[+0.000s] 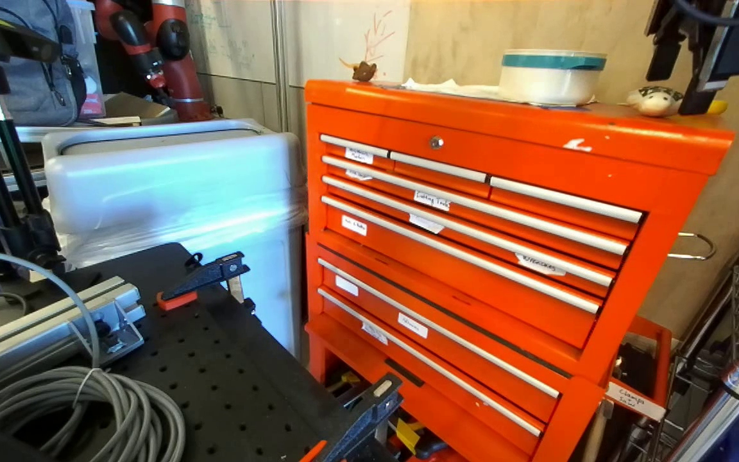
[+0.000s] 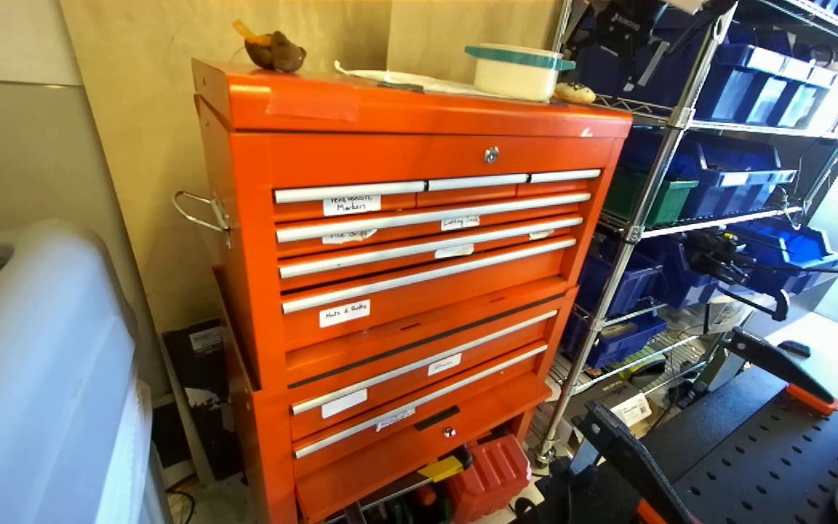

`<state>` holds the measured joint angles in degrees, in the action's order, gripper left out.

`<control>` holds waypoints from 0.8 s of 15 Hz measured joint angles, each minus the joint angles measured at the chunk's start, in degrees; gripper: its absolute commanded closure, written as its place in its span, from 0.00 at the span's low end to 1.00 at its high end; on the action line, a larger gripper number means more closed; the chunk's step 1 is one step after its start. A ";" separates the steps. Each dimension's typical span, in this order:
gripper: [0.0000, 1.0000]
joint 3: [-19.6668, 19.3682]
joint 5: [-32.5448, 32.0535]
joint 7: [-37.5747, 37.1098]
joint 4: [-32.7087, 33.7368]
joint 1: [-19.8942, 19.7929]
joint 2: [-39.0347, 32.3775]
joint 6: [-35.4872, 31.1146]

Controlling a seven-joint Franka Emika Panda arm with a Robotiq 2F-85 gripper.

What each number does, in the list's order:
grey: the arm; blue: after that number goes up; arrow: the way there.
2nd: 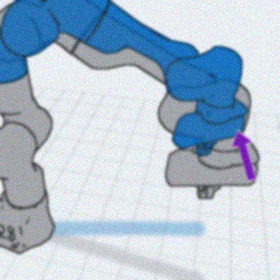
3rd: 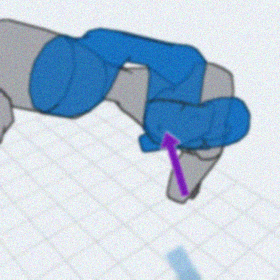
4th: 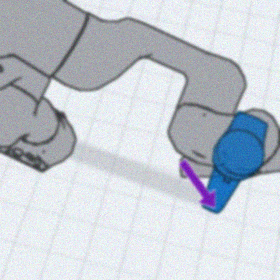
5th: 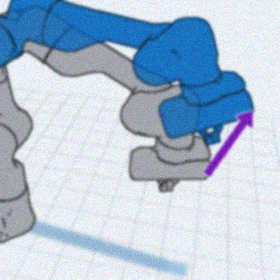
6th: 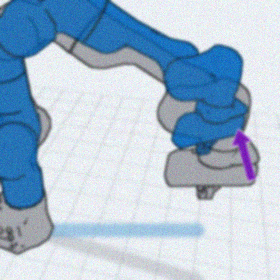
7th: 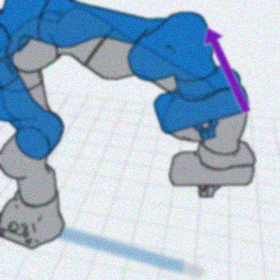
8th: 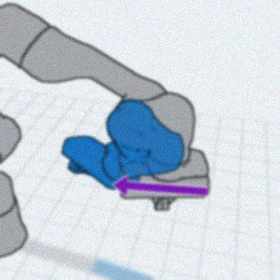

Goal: Pick up the white plush toy and put it in the pot

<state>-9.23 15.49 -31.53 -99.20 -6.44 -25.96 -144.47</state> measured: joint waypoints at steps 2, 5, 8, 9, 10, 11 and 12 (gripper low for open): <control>0.51 -0.03 -0.16 0.00 0.52 0.44 -1.82 -0.97; 0.72 -0.04 -0.25 0.00 1.61 0.99 -3.26 -1.71; 0.94 -0.04 -0.27 0.00 2.45 1.44 -3.47 -1.72; 1.00 -0.04 -0.28 0.00 2.71 1.54 -3.46 -1.72; 1.00 -0.04 -0.30 0.01 2.88 1.67 -3.31 -1.72; 1.00 -0.06 -0.50 0.09 2.93 1.75 -3.02 -1.73; 0.98 -0.08 -0.77 0.15 2.98 1.84 -2.55 -1.75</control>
<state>-9.31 14.72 -31.38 -96.22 -4.60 -28.51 -146.22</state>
